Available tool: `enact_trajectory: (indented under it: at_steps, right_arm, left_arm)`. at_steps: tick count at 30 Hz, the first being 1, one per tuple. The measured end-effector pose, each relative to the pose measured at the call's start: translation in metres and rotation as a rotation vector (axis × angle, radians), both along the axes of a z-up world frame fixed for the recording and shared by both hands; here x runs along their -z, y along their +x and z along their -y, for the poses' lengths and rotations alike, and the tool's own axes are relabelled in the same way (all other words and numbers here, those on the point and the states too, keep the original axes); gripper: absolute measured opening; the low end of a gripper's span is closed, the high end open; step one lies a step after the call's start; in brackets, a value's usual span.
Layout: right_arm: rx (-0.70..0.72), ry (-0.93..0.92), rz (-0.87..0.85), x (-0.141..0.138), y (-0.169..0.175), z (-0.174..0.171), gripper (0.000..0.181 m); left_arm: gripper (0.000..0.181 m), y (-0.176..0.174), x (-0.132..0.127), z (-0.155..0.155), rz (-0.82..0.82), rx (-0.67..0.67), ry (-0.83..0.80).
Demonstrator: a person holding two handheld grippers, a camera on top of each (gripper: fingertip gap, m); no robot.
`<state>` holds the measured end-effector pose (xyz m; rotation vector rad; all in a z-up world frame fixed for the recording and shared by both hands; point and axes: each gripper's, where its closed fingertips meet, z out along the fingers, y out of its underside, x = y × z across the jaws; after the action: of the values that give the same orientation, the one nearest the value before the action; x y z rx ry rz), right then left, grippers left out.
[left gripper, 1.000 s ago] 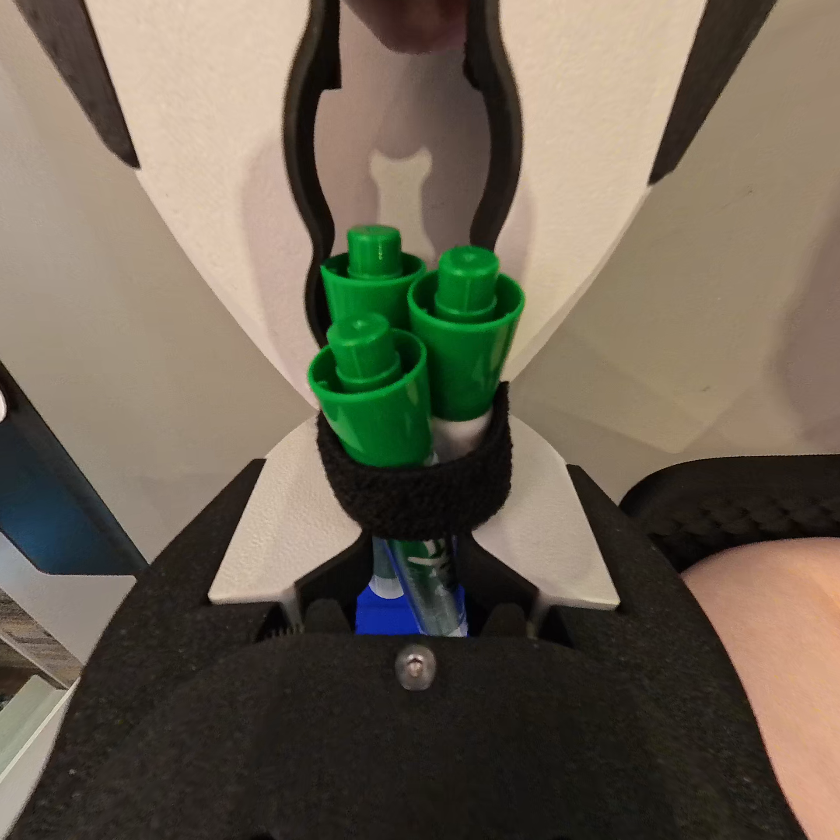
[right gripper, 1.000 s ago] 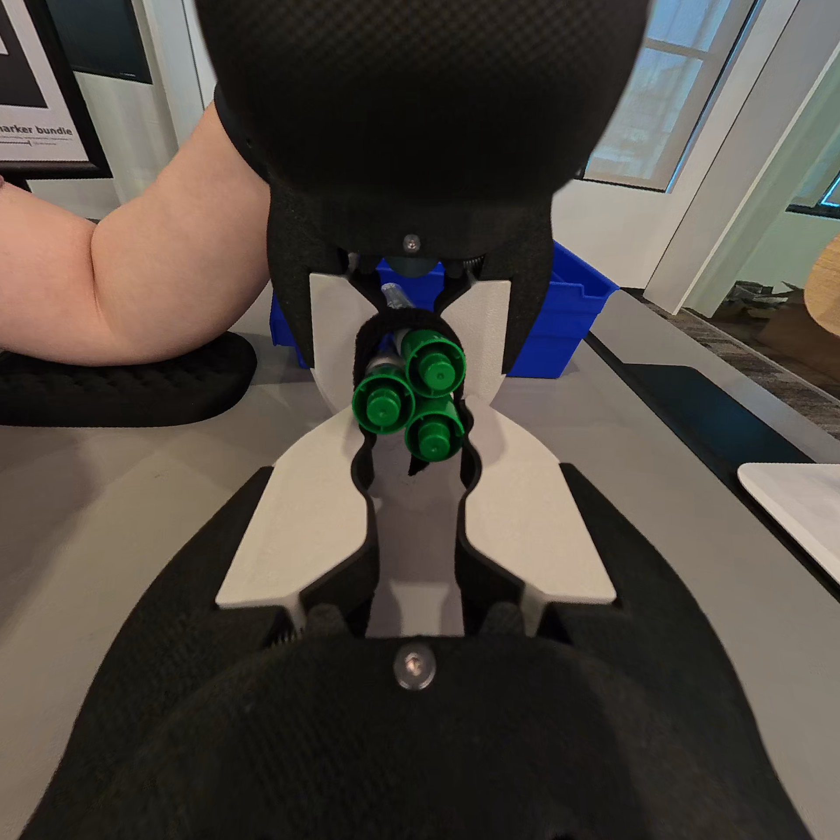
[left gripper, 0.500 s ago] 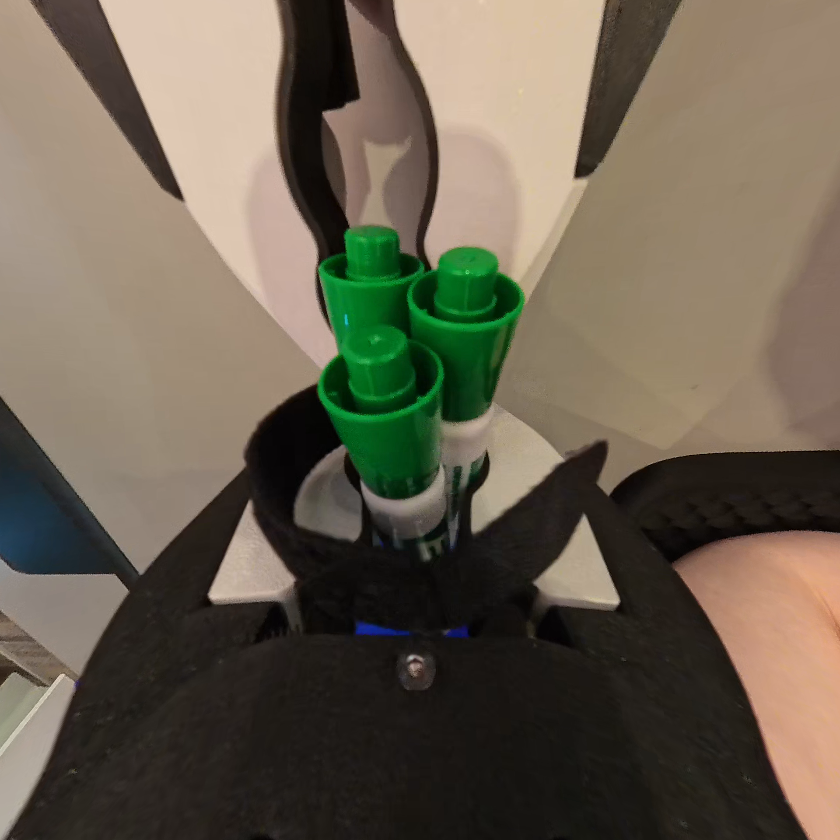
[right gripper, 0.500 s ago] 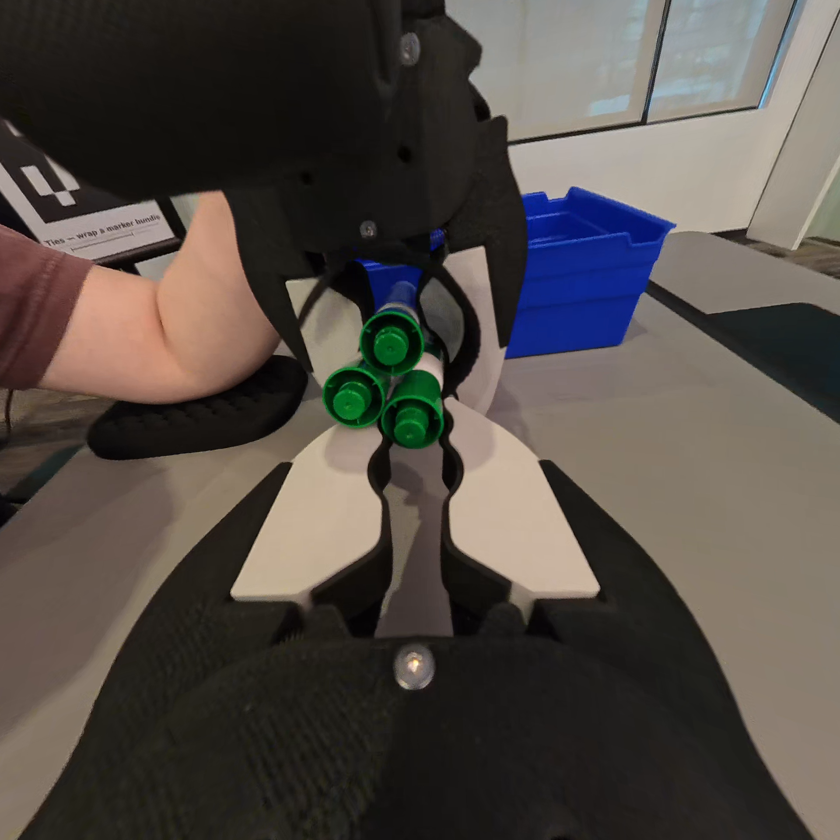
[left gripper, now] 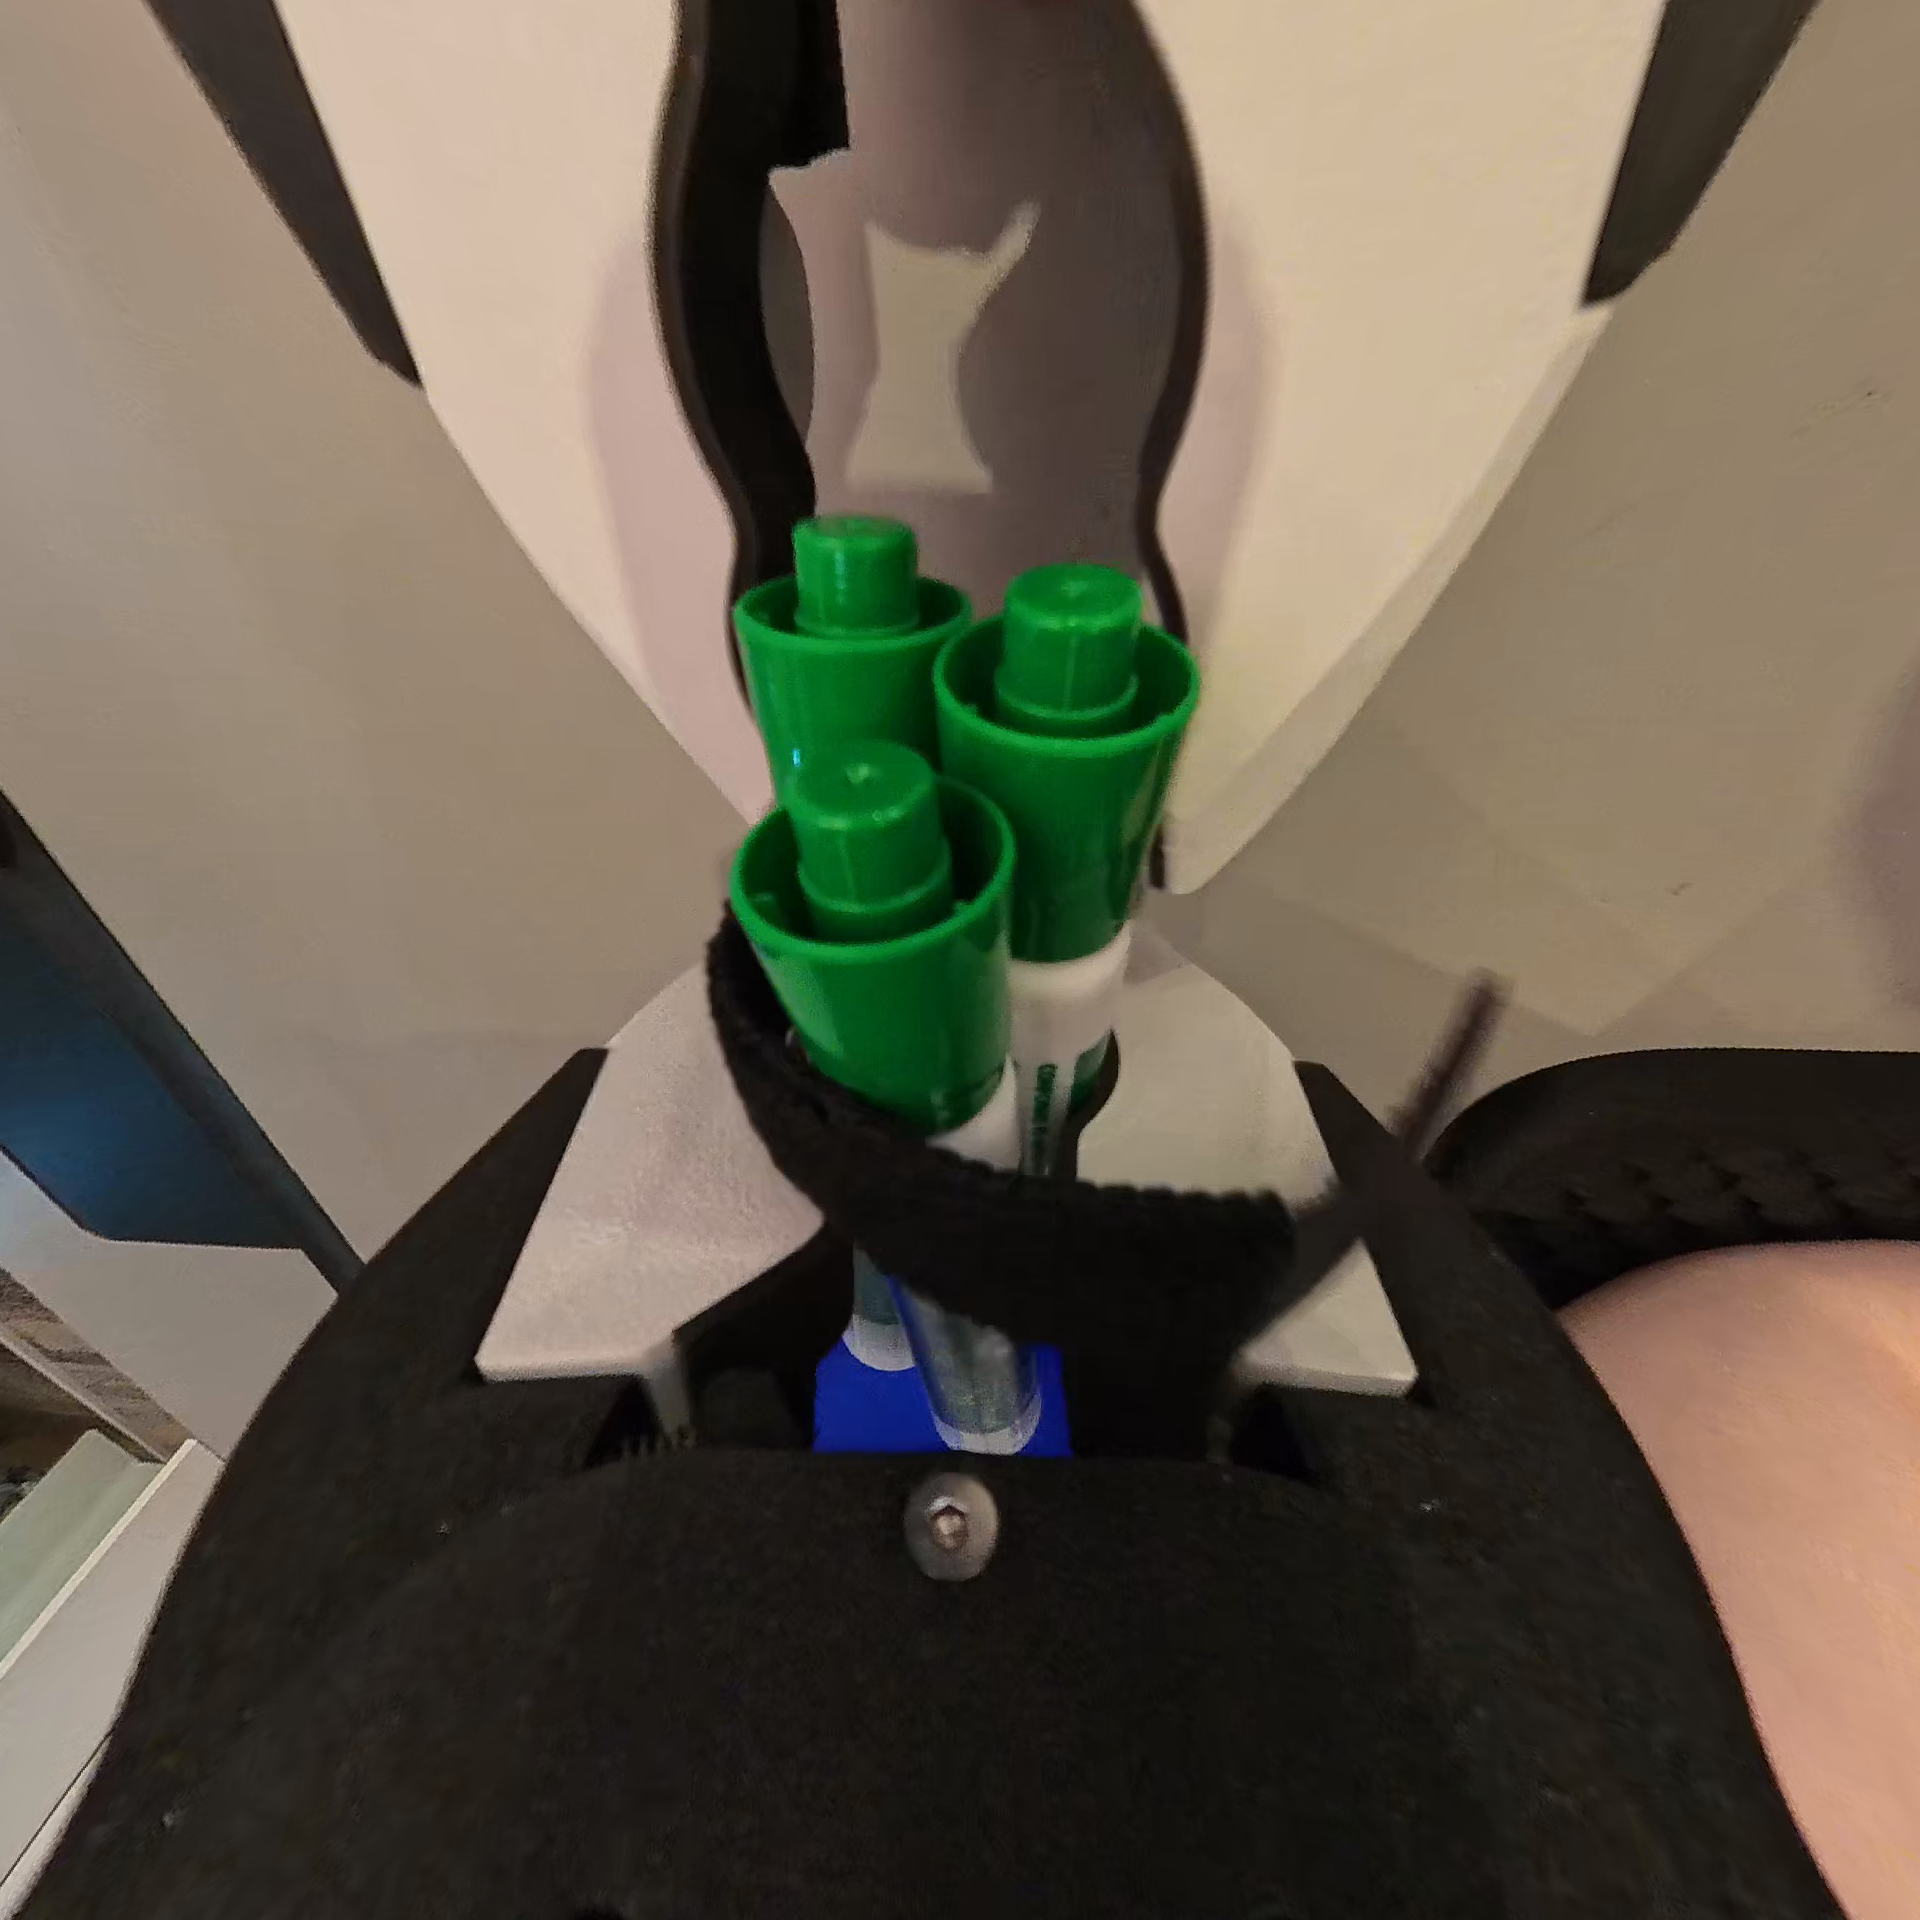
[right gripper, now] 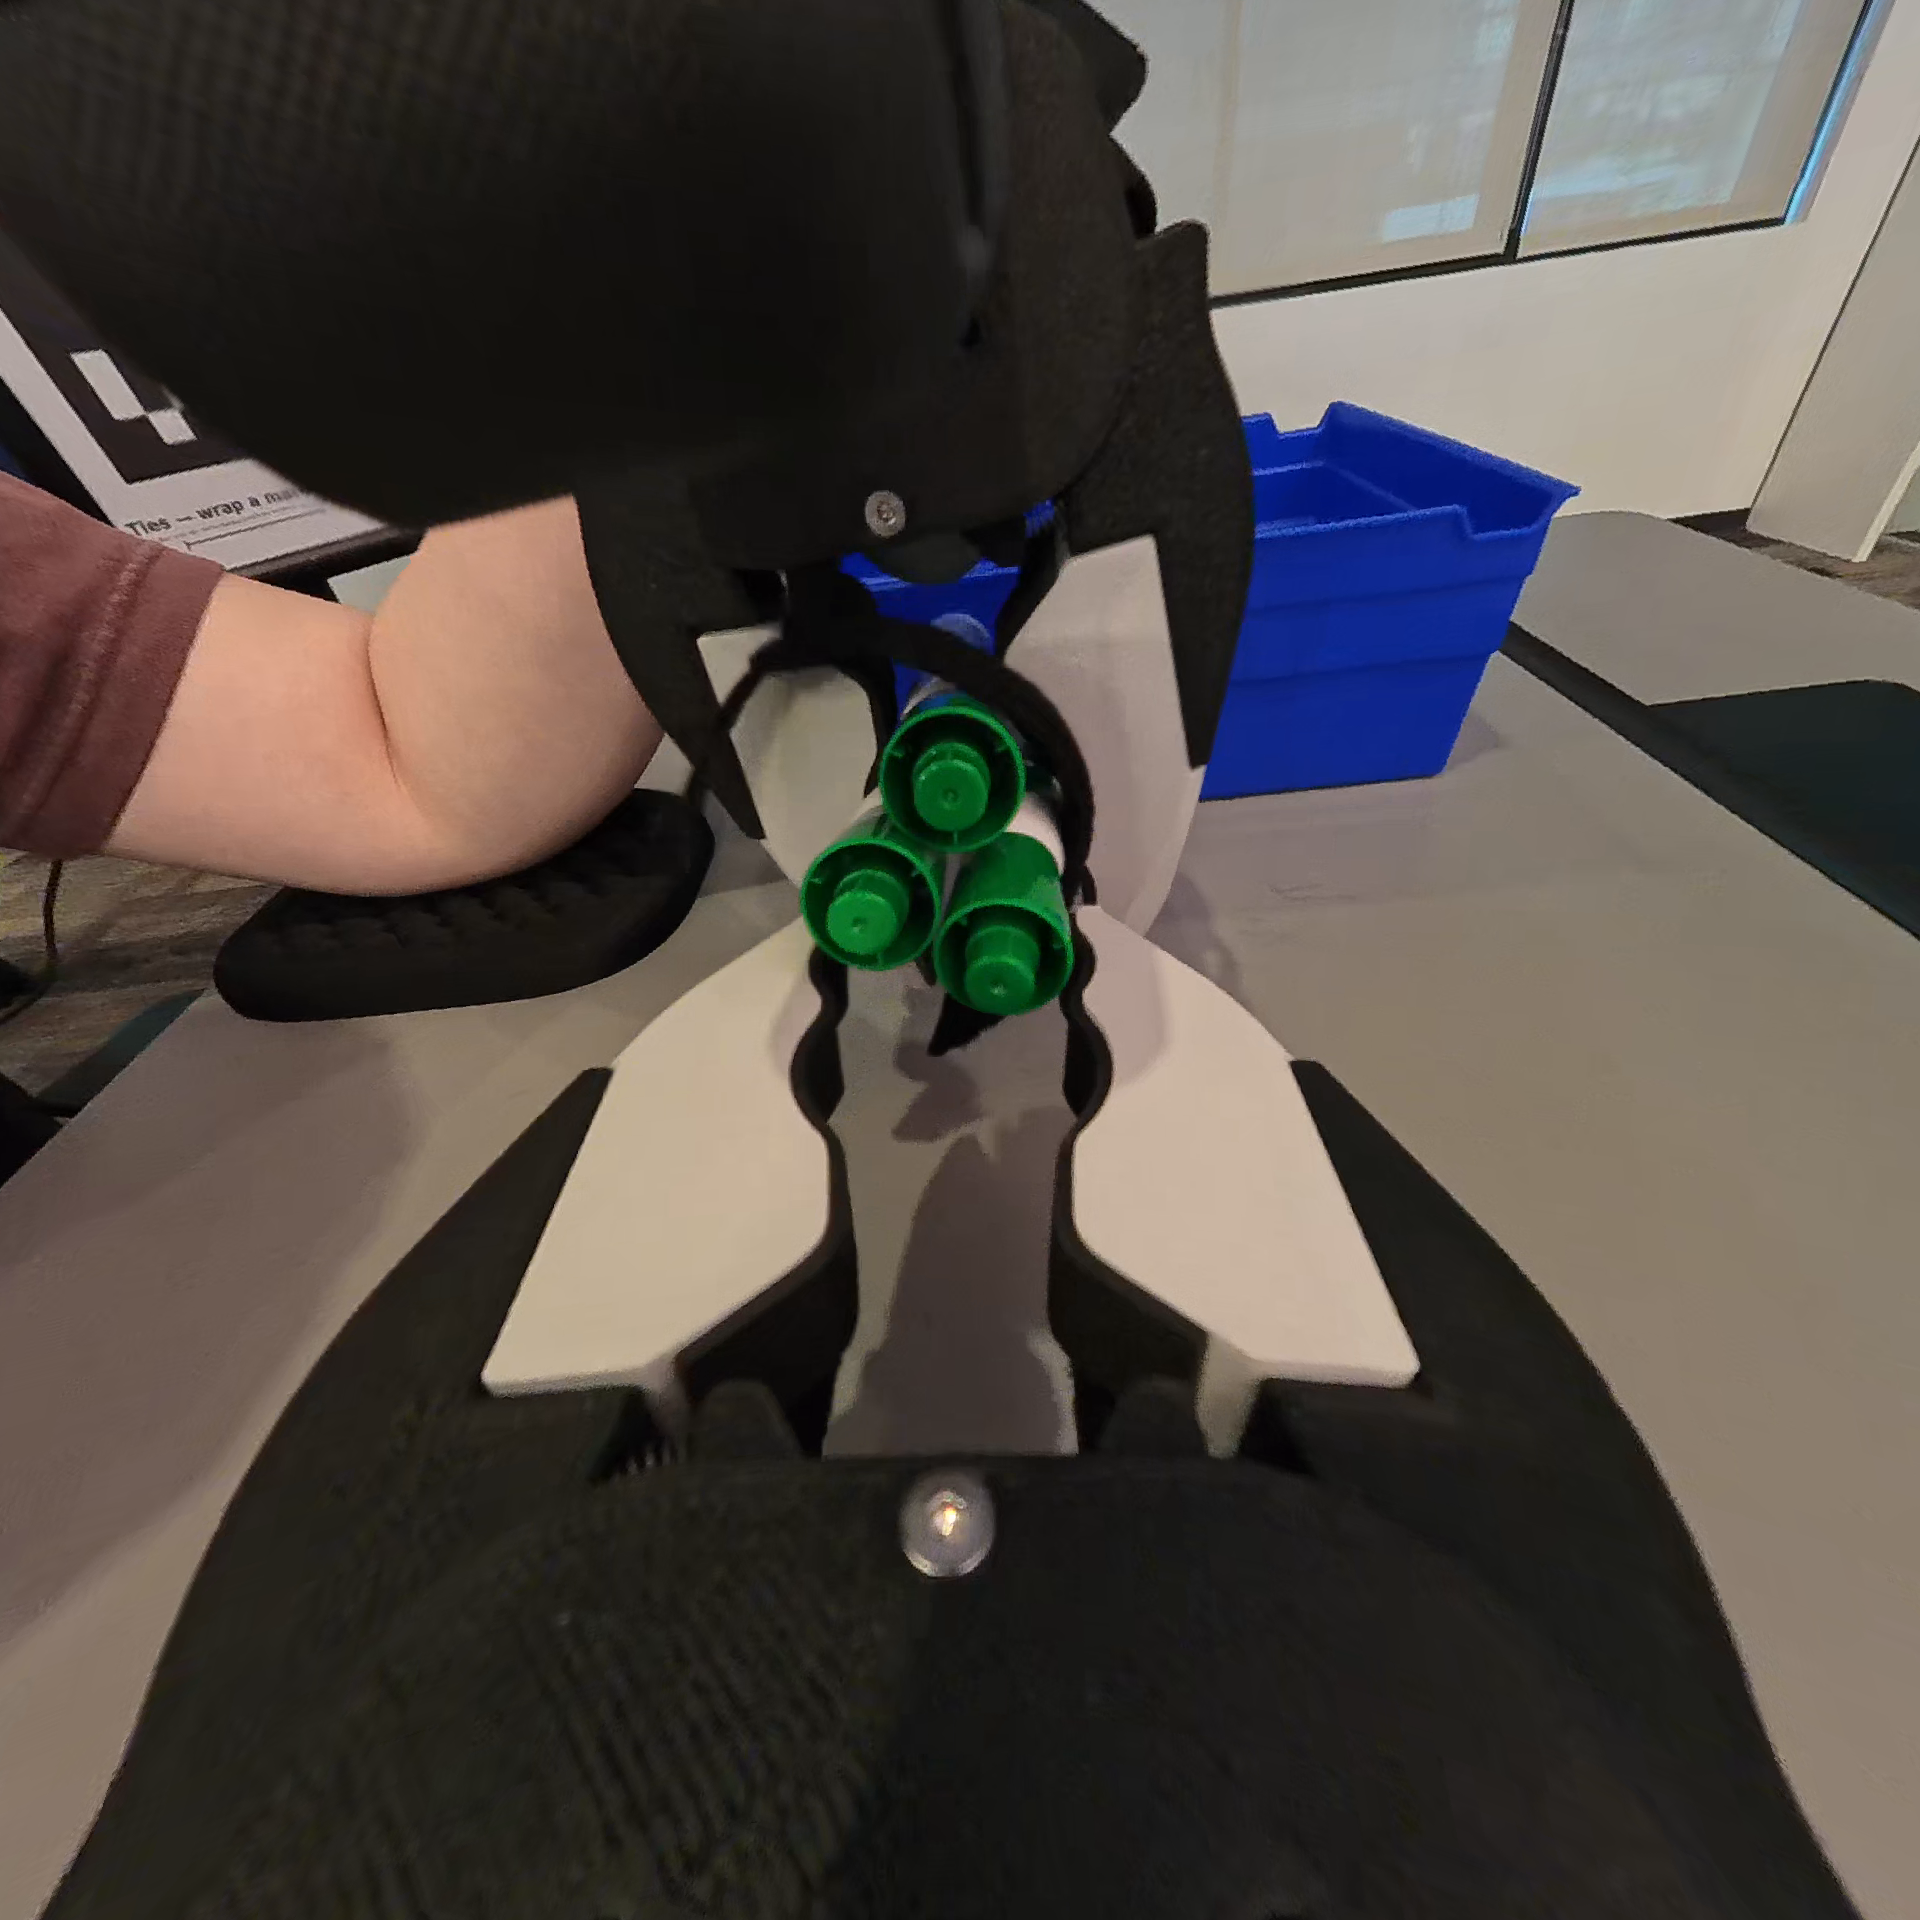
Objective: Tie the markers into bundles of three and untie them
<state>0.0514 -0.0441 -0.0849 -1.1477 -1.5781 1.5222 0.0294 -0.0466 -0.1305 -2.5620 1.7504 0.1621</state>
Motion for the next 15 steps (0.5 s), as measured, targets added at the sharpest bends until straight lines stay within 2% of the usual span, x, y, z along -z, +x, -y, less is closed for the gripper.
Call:
enact_trajectory:
  at_steps: [8, 15]
  right_arm:
    - [-0.075, -0.105, -0.017, -0.007, 0.001, 0.011, 0.077]
    - [-0.084, -0.276, -0.006, -0.016, -0.002, 0.010, 0.090]
  left_arm:
    - [0.041, -0.006, -0.002, -0.007, -0.015, -0.023, 0.036]
    - [0.042, -0.012, -0.001, -0.012, -0.044, -0.049, 0.054]
